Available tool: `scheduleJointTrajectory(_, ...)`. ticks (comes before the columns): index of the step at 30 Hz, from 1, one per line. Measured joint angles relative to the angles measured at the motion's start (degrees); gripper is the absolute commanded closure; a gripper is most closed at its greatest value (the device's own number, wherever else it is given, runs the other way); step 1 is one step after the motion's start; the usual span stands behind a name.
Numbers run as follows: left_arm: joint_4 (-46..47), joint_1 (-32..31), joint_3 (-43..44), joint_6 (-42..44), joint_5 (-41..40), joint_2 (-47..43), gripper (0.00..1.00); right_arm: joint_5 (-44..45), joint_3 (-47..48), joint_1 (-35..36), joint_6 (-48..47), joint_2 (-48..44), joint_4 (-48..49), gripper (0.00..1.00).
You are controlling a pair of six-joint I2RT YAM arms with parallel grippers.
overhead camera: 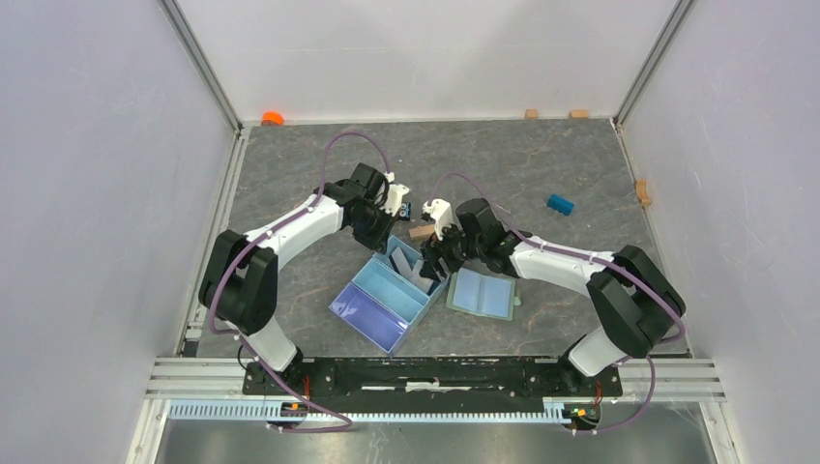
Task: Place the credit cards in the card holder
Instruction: Pick up the credit card from the storage box.
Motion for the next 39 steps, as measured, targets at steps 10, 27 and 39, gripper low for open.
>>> scheduleJointTrajectory(10,-0.02,0.0,0.04,-0.33,-0.04,0.04,0.98,5.4,-2.23,0.9,-1.18,-1.11,-2.25,0.22)
scheduleJointTrajectory(27,0.13,-0.46,0.04,-0.39,-0.81,0.02,0.98,8.04,0.33,1.27,-3.67,-1.51,-7.32,0.25)
scheduleJointTrajectory(39,0.13,-0.48,0.04,-0.39,-0.87,0.02,0.98,8.33,0.39,0.33,-5.97,-4.44,-9.79,0.17)
